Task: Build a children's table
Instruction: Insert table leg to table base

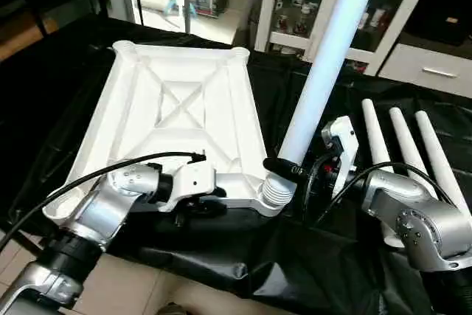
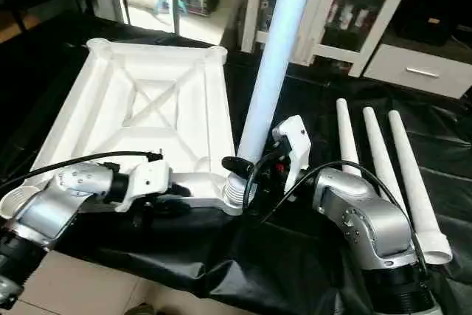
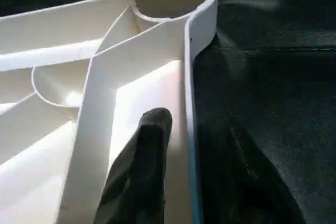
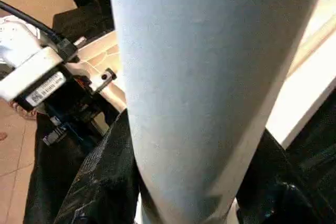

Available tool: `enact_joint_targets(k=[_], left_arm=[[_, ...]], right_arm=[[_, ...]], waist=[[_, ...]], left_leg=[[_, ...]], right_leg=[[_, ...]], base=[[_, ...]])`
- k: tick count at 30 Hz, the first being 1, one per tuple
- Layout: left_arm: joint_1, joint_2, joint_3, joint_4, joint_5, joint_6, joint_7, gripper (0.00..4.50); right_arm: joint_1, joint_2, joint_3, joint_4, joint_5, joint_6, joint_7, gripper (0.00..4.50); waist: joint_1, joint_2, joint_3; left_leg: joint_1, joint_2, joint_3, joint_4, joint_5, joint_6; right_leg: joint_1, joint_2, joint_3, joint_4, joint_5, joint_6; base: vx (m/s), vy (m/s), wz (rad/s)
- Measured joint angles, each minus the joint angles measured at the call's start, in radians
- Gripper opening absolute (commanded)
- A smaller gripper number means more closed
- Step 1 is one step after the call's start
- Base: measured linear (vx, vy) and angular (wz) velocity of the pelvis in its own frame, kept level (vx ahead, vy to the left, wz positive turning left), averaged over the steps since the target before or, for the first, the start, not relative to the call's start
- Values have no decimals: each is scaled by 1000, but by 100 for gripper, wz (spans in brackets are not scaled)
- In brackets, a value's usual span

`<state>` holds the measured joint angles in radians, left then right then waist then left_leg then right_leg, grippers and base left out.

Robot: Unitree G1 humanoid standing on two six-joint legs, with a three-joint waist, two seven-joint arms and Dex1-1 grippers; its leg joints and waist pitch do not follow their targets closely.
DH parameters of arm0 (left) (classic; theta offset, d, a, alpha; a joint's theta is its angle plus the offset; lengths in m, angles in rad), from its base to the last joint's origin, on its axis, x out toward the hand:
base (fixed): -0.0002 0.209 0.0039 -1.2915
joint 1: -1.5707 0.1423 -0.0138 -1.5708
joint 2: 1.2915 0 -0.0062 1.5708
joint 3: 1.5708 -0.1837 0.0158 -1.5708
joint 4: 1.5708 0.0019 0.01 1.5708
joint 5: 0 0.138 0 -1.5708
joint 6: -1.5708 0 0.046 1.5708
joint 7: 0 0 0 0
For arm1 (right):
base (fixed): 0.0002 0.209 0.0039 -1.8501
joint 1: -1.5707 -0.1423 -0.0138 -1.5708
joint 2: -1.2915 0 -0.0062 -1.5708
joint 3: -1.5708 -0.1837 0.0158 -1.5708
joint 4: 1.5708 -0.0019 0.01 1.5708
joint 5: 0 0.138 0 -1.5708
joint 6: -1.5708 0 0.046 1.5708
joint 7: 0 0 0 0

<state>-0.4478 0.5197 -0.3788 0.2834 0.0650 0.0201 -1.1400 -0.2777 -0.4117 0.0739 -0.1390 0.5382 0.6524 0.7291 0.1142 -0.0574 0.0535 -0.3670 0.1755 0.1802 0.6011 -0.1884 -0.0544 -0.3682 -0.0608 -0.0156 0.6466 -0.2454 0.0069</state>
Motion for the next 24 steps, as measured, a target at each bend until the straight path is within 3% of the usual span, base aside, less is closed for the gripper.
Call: enact_joint_targets(k=[11,13,24], left_arm=[[-13,6,-14,9,18,-4,-22,49],[-13,7,-15,9,20,-4,-27,17],[-24,7,-21,21,17,-6,-44,3]], right_arm=[[0,-1,0,4,-8,-4,-1,188],[-1,-1,0,9,-22,-13,-6,188],[-40,15,0,78,-51,-34,-19,188]], waist=[[-2,2,-1],[-3,2,-1],[-3,2,-1]], left_leg=[[0,0,0,0,0,0],[0,0,0,0,0,0],[0,0,0,0,0,0]], right_leg=[[0,0,0,0,1,0],[0,0,0,0,1,0],[0,0,0,0,1,0]], base=[[0,0,0],[0,0,0],[0,0,0]])
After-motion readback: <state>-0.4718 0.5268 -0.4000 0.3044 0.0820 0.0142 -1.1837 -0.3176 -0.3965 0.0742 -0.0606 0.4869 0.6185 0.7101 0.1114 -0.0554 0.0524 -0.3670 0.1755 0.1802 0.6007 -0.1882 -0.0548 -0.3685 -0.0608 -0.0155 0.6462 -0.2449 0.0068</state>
